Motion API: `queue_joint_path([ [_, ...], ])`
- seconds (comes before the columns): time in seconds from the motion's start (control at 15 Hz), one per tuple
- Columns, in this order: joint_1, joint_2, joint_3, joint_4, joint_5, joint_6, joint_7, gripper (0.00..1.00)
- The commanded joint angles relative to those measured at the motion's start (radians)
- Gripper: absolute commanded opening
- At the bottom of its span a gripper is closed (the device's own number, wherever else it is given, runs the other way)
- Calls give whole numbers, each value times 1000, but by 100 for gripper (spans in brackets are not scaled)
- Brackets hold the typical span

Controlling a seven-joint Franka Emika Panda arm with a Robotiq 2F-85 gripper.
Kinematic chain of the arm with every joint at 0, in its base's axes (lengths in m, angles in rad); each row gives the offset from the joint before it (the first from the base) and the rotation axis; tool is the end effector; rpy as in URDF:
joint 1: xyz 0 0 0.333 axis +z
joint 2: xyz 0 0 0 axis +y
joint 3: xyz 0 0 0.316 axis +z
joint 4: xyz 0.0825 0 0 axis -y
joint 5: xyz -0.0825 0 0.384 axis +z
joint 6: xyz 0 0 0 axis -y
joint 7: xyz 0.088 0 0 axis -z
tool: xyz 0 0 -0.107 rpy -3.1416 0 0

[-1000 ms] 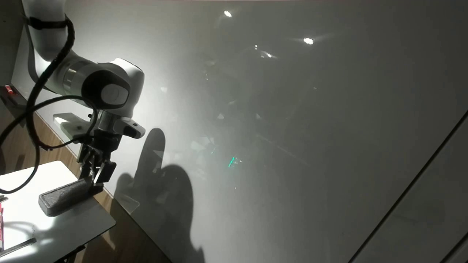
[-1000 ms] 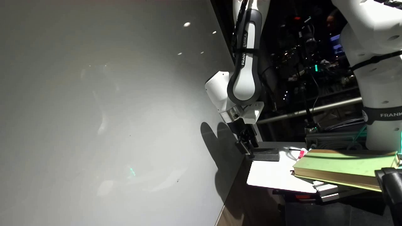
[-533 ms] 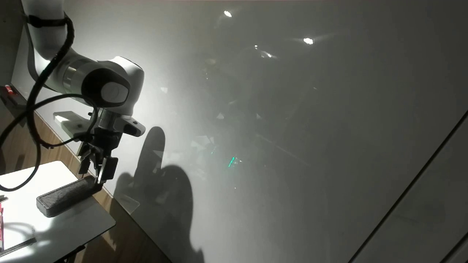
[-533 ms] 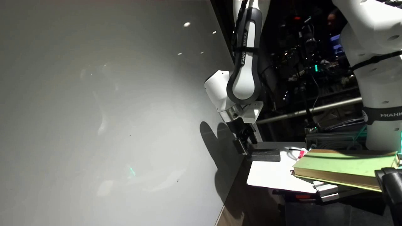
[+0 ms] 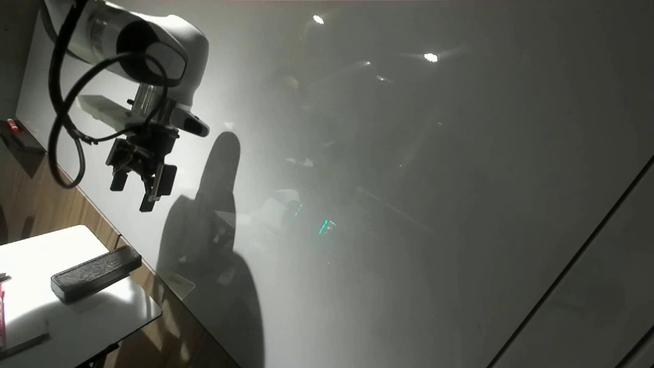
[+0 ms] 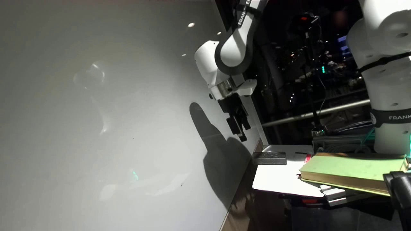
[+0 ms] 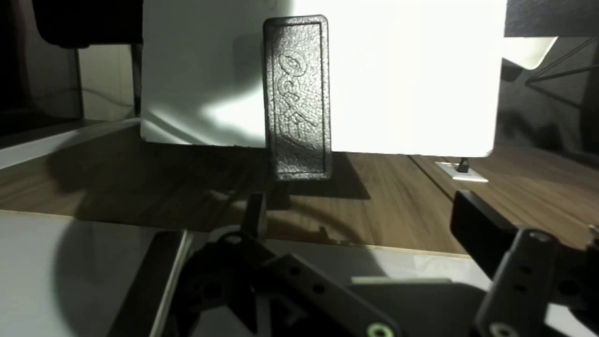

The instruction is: Pick up the board eraser and erase the words on the marker board

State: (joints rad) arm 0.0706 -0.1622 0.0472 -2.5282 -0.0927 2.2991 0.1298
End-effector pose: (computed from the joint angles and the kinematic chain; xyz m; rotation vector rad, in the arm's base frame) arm 0.4361 0.0493 0.3291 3.0569 0.0782 -0.0881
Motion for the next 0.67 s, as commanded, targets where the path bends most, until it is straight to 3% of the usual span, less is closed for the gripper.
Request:
queue_joint_path([
  [0.0,16,-146,-38,50,173,-195,-243,100],
  [0.33,-2,-308,-74,97,164,-319,-355,100],
  [0.4,-2,-239,-55,99,157,-278,-307,100],
  [0.6,-3,-263,-58,94,157,-284,-311,100],
])
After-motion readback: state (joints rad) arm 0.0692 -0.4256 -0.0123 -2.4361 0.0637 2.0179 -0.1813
